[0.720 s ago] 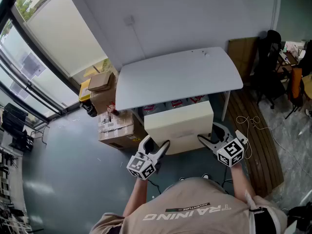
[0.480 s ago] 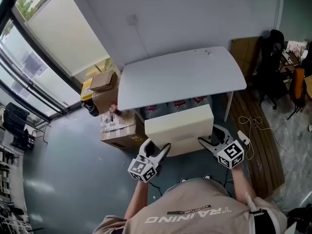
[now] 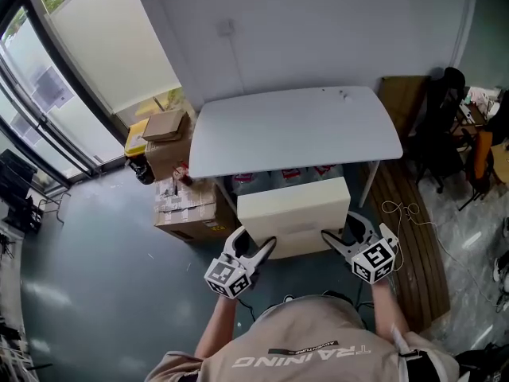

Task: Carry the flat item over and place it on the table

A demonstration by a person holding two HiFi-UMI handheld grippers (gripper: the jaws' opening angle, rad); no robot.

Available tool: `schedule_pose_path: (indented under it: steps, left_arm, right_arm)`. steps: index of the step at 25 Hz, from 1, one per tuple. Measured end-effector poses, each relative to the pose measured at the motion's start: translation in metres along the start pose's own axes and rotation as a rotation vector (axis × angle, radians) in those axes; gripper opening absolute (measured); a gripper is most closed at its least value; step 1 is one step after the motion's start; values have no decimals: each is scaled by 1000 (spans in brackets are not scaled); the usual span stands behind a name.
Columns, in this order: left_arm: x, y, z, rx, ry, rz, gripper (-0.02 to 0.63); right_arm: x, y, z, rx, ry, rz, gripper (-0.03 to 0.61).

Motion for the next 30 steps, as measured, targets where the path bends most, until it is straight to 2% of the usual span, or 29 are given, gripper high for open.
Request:
schedule_pose_path:
  steps: [8,13,16,22,30]
  left_arm:
    - [-25,5,-4,-28,-9,-63,302]
    - [-34,21,-21,-43,-49,-49,302]
    - [-44,43,-26,-43,-62,-44,302]
    - [-61,106,-25,-45,-25,-43,302]
    - [-76,176,-33,-59,-1,6,302]
  right_arm:
    - [-6,9,-13,-10,24,-56,288]
    - [15,15,-23,-31,36,-60,288]
    - [38,24,-24,-21,35,-59,288]
    - [104,45,-18,4,30,-28,288]
    - [185,71,-21,16,54,18,288]
Point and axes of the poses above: the fingertips, and each gripper's own axes: y forward along the fingers, x to its right, z out of its top, the point moved 9 cm from there along -y, backward along the fingers, and after that the axes turned 14 degrees about x, right-handed, at the moved point
